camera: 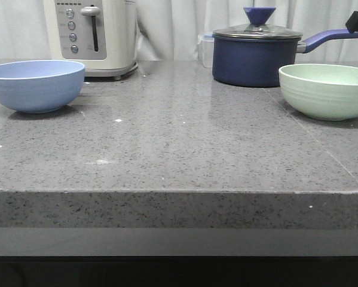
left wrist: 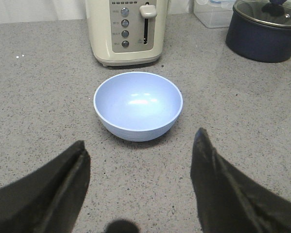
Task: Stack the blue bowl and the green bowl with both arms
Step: 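Reach the right gripper down and grasp the pale green bowl's rim, then lift the green bowl and set it down at the table's middle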
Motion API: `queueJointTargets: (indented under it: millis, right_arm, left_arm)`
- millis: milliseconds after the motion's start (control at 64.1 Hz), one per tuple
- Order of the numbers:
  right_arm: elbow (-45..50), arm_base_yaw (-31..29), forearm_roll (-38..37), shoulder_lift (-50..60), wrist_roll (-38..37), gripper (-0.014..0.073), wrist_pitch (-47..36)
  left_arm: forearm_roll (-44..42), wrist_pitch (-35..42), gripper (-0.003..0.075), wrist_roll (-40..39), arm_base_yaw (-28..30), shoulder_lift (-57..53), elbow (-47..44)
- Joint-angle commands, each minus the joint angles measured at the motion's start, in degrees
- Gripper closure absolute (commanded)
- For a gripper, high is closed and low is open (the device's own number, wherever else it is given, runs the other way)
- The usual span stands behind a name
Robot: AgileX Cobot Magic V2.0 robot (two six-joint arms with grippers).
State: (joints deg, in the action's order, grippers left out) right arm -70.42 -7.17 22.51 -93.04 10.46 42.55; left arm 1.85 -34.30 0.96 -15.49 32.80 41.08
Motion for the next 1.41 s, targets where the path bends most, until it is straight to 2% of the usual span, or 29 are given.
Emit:
queueJointTargets:
  millis: [0,109,297,624,859,1015,1265,1389]
  right_arm:
    - [-2.04,-0.34,1.4,2.32,0.84,0.0603,-2.02]
    - [-2.04,-0.34,1.4,2.96,0.86,0.066,-1.08]
    - [-2.04,2.28,1.35,7.19,2.51,0.0657,-0.47]
    - [-8.26,18.14,-0.36,5.5,1.58,0.0647,-1.21]
    - [-16.6,25.58,-5.64,-2.53,-4.11,0.0647,0.09]
    - [-20.02,26.77,-7.61,-6.98,-7.67,0.0647,-0.02]
    - [-21.19,26.77,-7.61,-9.84,-7.8,0.0647,-0.24]
    - [-21.19,26.77,-7.61,-10.53,-7.8,0.0587,-0.07]
  left_arm:
    - [0.21,4.45,0.0281,0.08,-0.53,0.51,1.56]
    - [0.21,4.45,0.0281,0.08,-0.53,0.51,1.56]
    - [0.21,4.55,0.0281,0.26,-0.53,0.51,1.56]
    - [0.21,5.11,0.0281,0.26,-0.53,0.51,1.56]
    - [0.31,5.25,0.0281,0.26,-0.53,0.51,1.56]
    - [0.31,5.39,0.0281,0.26,-0.53,0.51,1.56]
    - [0.31,5.76,0.0281,0.26,-0.53,0.51,1.56]
    - [0.31,5.76,0.0281,0.26,-0.53,0.51,1.56]
